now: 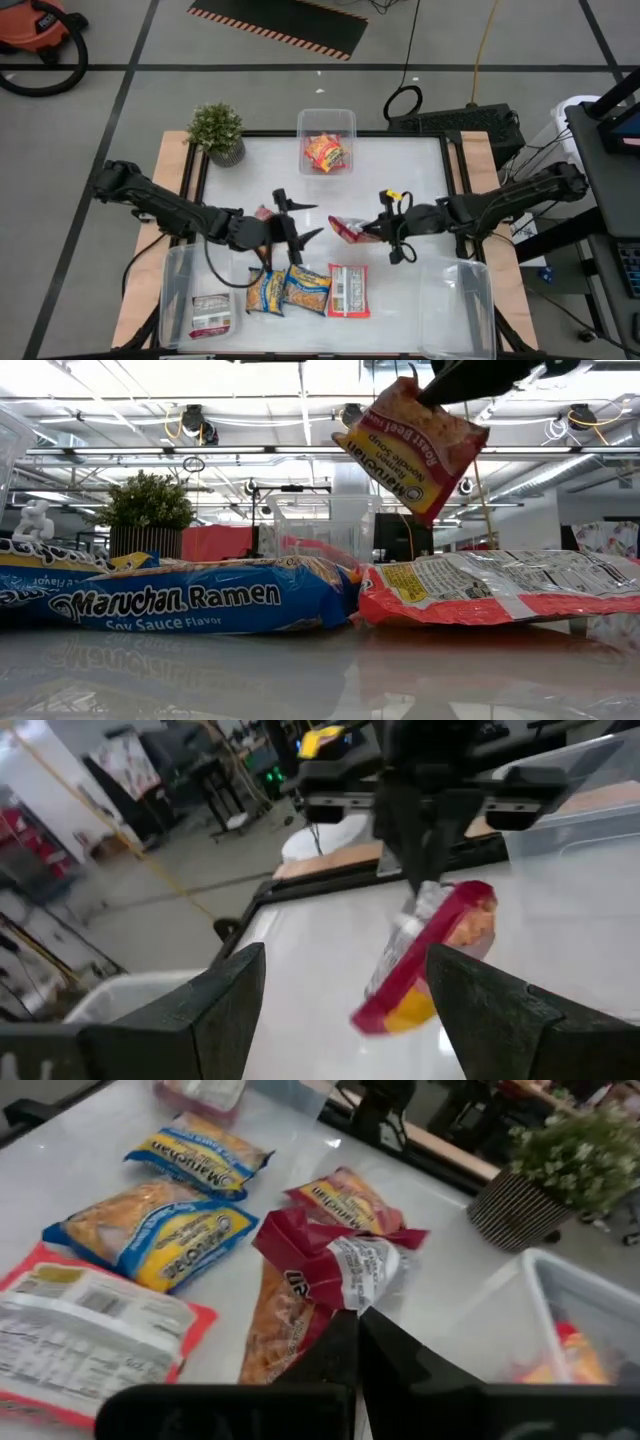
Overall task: Sort Maruchan noodles
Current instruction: Put the right red noodle pack into the bottom left transparent bin
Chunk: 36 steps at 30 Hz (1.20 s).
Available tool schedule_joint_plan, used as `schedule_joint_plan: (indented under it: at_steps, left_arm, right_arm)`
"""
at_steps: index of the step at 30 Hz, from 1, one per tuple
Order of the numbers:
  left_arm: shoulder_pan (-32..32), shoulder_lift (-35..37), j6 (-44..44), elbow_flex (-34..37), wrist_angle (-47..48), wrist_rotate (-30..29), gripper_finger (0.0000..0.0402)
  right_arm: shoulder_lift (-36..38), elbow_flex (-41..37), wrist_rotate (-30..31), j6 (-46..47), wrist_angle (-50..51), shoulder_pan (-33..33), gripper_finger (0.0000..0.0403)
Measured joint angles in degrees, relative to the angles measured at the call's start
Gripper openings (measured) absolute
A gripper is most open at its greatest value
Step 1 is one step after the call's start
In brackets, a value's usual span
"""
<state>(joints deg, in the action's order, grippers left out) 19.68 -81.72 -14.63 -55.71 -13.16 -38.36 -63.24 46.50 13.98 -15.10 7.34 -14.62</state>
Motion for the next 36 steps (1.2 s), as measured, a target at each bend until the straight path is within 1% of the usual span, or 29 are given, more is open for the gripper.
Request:
schedule_joint_plan:
  at_steps: [2, 4, 5, 8, 12, 13, 14, 17, 19, 21, 25, 28, 30, 33, 36]
  left_arm:
    - [-0.2, -1.7, -2.6, 0.0, -3.8, 0.0, 0.028]
    - [-0.6, -2.3, -3.2, 0.0, -5.0, 0.0, 0.0281]
    - [-1.0, -2.3, -1.8, 0.0, -4.8, 0.9, 0.0281]
    - [-3.0, -2.3, 2.5, 0.0, -3.7, 7.4, 0.0281]
    - [-4.7, -2.7, 1.9, 0.0, -2.4, 8.3, 0.0281]
    - [-5.3, -3.3, 1.4, 0.0, -2.9, 8.1, 0.0281]
    - [-5.8, -3.7, 0.4, 0.0, -2.9, 6.6, 0.0281]
    - [-7.5, -3.9, -2.2, 0.1, -5.1, -1.0, 0.0281]
    - [-8.5, -3.9, -3.2, -0.1, -7.5, -1.8, 0.0281]
    - [-8.5, -4.1, -3.5, 0.0, -7.4, 0.4, 0.028]
    - [-8.4, -5.0, -1.2, 0.0, -8.1, 8.6, 0.0281]
    - [-8.4, -5.4, -0.1, 0.0, -6.6, 15.0, 0.0281]
    - [-8.4, -6.3, 0.4, 0.0, -7.2, 16.6, 0.0281]
    - [-8.6, -7.0, 0.4, 0.0, -5.3, 18.2, 0.0281]
    - [-9.3, -8.3, 0.9, 0.0, -4.9, 19.0, 0.0281]
  right_arm:
    - [0.3, 0.0, -0.7, -1.2, -0.5, 1.3, 0.0]
    - [0.6, 0.0, -0.8, -2.4, -0.4, 2.4, 0.0]
    - [0.6, 0.0, -0.8, -3.0, -0.5, 2.9, 0.0]
    - [0.6, 0.0, -1.4, -4.8, -0.4, 4.4, 0.0]
    - [0.6, 0.0, -6.0, -5.6, -0.5, 6.5, 0.0]
    - [0.6, 0.0, -6.8, -5.6, -0.5, 6.9, 0.0]
    - [0.6, 0.0, -6.8, -5.6, -0.5, 7.1, 0.0]
    - [0.6, 0.0, -6.8, -5.4, -0.5, 7.2, 0.0]
    - [0.6, 0.0, -6.8, -5.3, -0.5, 7.2, 0.0]
    - [0.6, 0.0, -6.8, -5.0, -0.5, 7.1, 0.0]
    - [0.6, 0.0, -6.8, -3.5, -0.7, 7.1, 0.0]
    - [0.6, 0.0, -6.8, -3.4, -0.8, 7.1, 0.0]
    - [0.6, 0.0, -6.8, -3.4, -1.0, 7.1, 0.0]
    - [0.6, 0.0, -6.9, -3.8, -1.9, 7.0, 0.0]
    - [0.6, 0.0, -9.6, -4.9, -3.1, 7.3, 0.0]
